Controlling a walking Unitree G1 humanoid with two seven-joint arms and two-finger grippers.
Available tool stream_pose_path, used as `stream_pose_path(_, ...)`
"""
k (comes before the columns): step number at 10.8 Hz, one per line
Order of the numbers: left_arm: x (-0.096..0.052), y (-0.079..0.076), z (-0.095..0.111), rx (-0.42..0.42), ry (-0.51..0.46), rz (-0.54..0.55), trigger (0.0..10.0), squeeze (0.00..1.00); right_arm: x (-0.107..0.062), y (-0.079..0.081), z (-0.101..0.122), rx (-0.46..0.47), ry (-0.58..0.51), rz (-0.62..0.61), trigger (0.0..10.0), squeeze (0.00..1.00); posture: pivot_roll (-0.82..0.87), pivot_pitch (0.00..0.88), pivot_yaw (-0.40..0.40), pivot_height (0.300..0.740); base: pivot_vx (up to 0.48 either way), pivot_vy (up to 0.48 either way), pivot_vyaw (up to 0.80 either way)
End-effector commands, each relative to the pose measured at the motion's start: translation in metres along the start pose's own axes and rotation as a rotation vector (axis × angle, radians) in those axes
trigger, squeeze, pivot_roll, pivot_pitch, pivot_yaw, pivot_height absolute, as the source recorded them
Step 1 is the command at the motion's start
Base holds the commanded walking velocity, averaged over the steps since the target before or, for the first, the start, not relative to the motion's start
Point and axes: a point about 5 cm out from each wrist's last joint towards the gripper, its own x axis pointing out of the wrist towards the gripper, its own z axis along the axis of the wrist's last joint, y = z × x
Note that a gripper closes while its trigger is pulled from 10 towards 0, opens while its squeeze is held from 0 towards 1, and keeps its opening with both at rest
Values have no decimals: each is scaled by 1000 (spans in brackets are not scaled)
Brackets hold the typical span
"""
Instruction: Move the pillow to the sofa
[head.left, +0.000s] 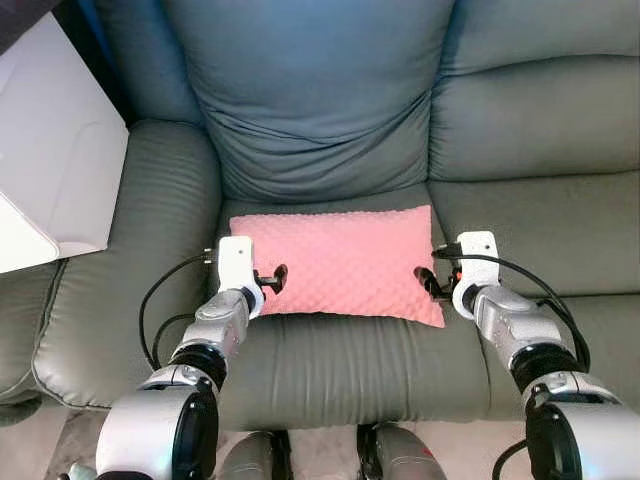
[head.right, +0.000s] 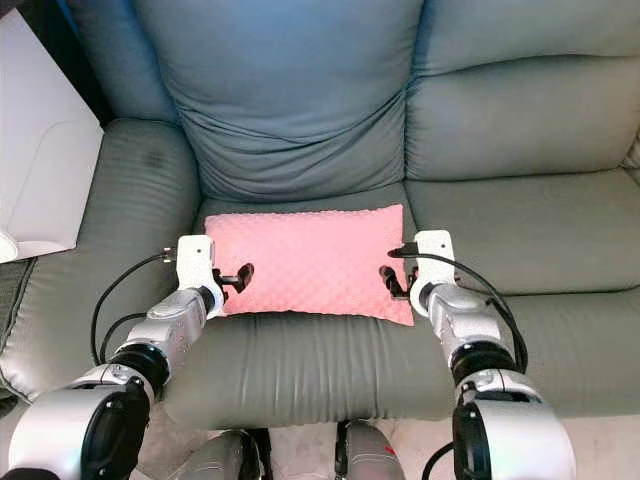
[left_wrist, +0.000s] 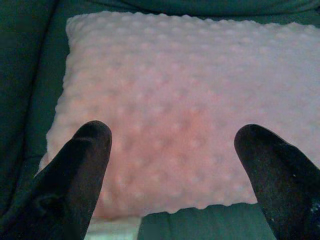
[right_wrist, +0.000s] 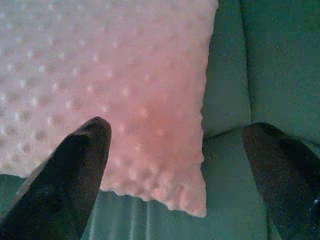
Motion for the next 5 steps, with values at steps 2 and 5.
stream_pose_path(2,-7,14,-29,18,121,30,10000,0,-2,-3,-22,64,85,-41,10000,0,-123,281,79,740,0,0,0)
stream_pose_path(5,-6,8,-28,51,158,-18,10000,0,0,10,-25,107,174,71,10000,0,-121,283,77,740,0,0,0)
